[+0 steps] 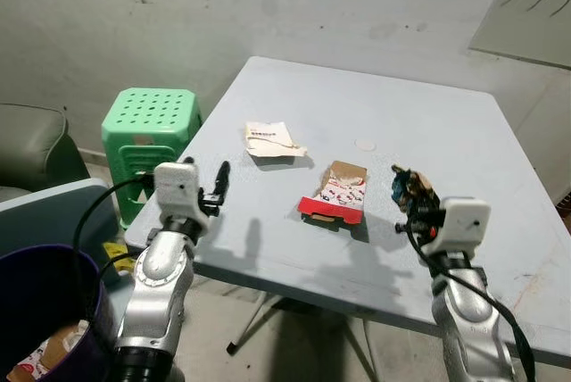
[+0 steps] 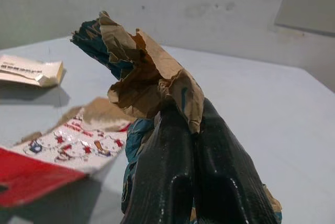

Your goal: Picking trash to rubbish bin

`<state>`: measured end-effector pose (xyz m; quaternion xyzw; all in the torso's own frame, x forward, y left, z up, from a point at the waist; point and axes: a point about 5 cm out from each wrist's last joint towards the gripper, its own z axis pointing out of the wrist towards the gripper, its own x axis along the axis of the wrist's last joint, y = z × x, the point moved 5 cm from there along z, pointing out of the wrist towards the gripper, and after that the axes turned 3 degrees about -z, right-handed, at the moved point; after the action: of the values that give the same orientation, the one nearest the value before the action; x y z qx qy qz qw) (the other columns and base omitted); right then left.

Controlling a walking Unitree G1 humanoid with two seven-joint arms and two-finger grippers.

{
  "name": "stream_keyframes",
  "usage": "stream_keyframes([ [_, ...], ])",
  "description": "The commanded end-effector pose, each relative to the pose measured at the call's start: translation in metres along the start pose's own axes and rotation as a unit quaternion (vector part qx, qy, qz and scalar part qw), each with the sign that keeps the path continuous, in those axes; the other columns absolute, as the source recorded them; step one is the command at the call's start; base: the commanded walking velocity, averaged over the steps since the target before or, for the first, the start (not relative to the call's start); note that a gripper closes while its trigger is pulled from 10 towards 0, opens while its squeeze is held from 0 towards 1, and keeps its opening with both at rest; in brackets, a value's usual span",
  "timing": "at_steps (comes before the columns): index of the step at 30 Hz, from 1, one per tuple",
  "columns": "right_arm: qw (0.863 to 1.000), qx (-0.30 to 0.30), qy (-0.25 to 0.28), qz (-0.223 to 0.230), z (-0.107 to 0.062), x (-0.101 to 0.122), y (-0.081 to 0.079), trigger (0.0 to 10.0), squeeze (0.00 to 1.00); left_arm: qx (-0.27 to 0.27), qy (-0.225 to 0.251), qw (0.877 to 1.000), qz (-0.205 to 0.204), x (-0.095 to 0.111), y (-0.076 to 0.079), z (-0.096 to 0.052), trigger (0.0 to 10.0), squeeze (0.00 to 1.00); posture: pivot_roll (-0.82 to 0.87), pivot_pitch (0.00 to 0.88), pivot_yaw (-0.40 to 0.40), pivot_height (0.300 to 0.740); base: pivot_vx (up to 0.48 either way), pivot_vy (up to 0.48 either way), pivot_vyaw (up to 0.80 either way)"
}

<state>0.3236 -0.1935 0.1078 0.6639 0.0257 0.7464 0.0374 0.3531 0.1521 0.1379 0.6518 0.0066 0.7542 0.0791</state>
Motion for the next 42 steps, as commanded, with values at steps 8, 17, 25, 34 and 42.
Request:
stream_keyframes([
  [8, 1.000, -0.009, 0.022, -0.007, 0.0044, 0.0134, 0.0021, 10.0, 0.00, 0.009, 0.032, 0.999, -0.003, 0.0114, -0.0062, -0.0015, 10.0, 0.00, 0.07, 0.000, -0.062, 0.740, 0.000, 0.000, 0.00],
  [17, 1.000, -0.009, 0.015, -0.006, 0.0070, 0.0120, 0.0002, 10.0, 0.00, 0.004, 0.038, 0.999, 0.007, 0.0155, -0.0029, 0.0020, 10.0, 0.00, 0.07, 0.000, -0.059, 0.740, 0.000, 0.000, 0.71],
  [25, 1.000, -0.010, 0.011, 0.000, 0.0072, 0.0103, -0.0002, 10.0, 0.00, 0.006, 0.030, 1.000, 0.003, 0.0142, -0.0046, 0.0039, 10.0, 0.00, 0.07, 0.000, -0.054, 0.740, 0.000, 0.000, 0.80],
  [34, 1.000, -0.008, 0.009, 0.003, 0.0074, 0.0104, -0.0010, 10.0, 0.00, 0.008, 0.023, 1.000, -0.003, 0.0134, -0.0047, 0.0067, 10.0, 0.00, 0.07, 0.000, -0.058, 0.740, 0.000, 0.261, 0.80],
  [42, 1.000, -0.007, 0.008, 0.001, 0.0073, 0.0104, -0.0005, 10.0, 0.00, 0.012, 0.013, 1.000, -0.002, 0.0097, -0.0036, 0.0074, 10.0, 0.00, 0.07, 0.000, -0.064, 0.740, 0.000, 0.000, 0.80],
])
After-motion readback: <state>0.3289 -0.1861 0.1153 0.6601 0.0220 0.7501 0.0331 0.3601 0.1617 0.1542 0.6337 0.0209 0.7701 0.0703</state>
